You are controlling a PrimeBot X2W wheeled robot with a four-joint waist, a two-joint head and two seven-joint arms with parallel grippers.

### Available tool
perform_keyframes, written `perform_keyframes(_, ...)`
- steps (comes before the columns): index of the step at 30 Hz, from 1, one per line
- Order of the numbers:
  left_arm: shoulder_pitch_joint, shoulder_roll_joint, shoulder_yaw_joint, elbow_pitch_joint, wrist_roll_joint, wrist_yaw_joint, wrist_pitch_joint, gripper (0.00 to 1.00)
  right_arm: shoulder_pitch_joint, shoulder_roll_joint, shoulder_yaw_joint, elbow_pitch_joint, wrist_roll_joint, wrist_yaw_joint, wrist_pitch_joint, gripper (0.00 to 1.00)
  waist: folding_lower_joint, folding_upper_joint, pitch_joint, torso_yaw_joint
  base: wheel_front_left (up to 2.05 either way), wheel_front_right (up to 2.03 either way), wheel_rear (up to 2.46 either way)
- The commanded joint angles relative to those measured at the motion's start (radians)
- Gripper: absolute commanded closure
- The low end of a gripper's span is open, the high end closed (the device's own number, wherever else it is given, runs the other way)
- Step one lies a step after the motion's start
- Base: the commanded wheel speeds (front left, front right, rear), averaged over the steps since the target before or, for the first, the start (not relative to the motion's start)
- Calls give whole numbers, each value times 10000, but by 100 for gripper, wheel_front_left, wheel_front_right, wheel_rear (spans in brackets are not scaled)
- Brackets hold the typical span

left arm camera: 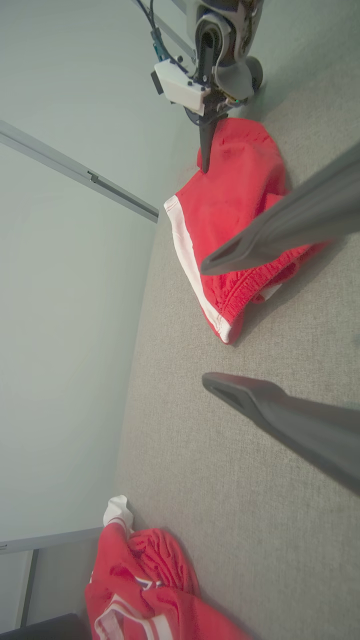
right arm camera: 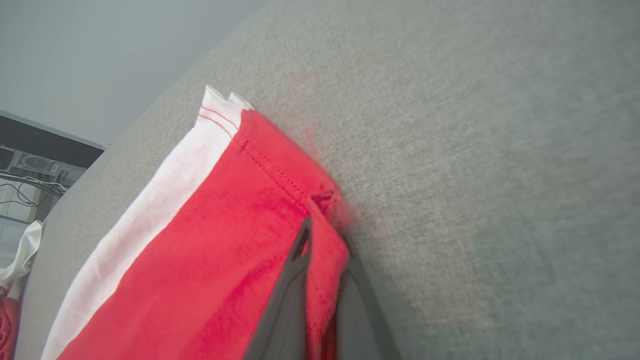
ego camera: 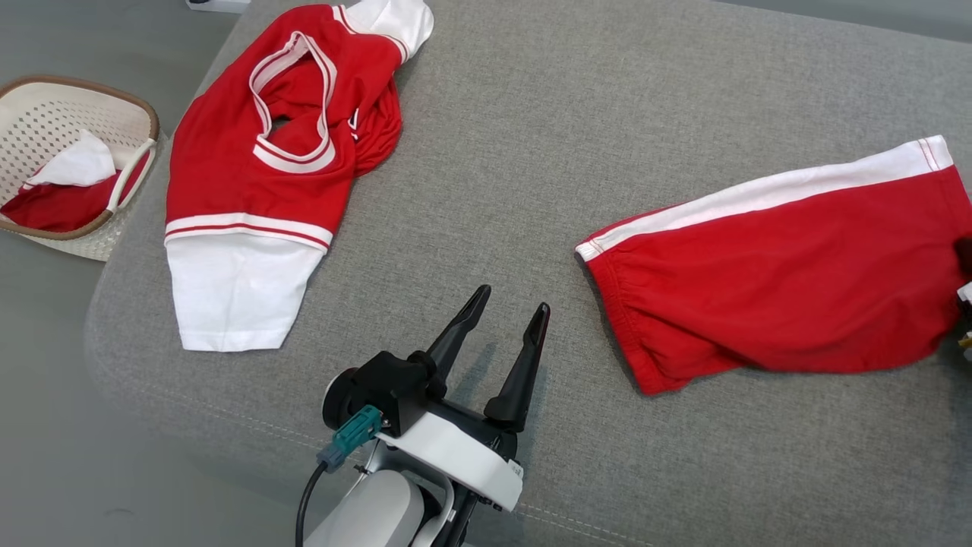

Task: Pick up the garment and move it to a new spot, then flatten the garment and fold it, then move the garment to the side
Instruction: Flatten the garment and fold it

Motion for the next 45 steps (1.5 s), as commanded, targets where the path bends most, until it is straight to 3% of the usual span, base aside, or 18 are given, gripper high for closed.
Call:
perform_keyframes(1, -404, 41, 295, -308, 8, 94, -103, 0, 325, 171, 251, -110, 71, 27, 91, 100, 0, -1, -7, -81, 0, 0, 0)
perform_keyframes(9, -332, 41, 470, -313, 73, 85, -103, 0, 1015, 113, 585, -1290, 130, 27, -1008, 100, 0, -1, -222, -662, 0, 0, 0)
perform_keyframes(15, -123, 41, 636, -362, 112, 138, -103, 0, 1989, 222, 643, -1236, -481, 27, -3561, 100, 0, -1, -527, -1211, 0, 0, 0)
perform_keyframes(17, -71, 41, 653, -377, 177, 127, -103, 0, 2115, 283, 518, -1005, -754, 27, -3888, 100, 0, -1, -584, -1370, 0, 0, 0)
perform_keyframes(22, 40, 41, 778, -321, 359, 101, -103, 0, 2345, 320, -653, -1004, -1748, 27, -4025, 100, 0, -1, -797, -1773, 0, 0, 0)
perform_keyframes(30, 335, 41, 928, -142, 477, 38, -103, 0, 3525, 1062, -2657, -1724, -4202, 27, -4030, 100, 0, -1, -1292, -2221, 0, 0, 0)
perform_keyframes(35, 493, 41, 996, -124, 474, 51, -103, 0, 3913, 1523, -3384, -2030, -5464, 27, -4030, 100, 0, -1, -1454, -2413, 0, 0, 0)
perform_keyframes(37, 554, 41, 1014, -134, 475, 52, -103, 0, 4063, 1653, -3696, -2268, -6077, 27, -4030, 51, 0, -1, -1519, -2501, 0, 0, 0)
perform_keyframes(38, 584, 41, 1024, -132, 480, 56, -103, 0, 4142, 1695, -3843, -2391, -6394, 27, -4031, 19, 0, -1, -1553, -2546, 0, 0, 0)
perform_keyframes(39, 615, 41, 1037, -127, 482, 58, -103, 0, 4217, 1751, -4027, -2551, -6688, 27, -4031, 0, 0, -1, -1594, -2592, 0, 0, 0)
perform_keyframes(45, 765, 41, 1283, -94, 620, 71, -103, 0, 4726, 2248, -4731, -3701, -7926, 27, -4031, 0, 0, -1, -1840, -2932, 0, 0, 0)
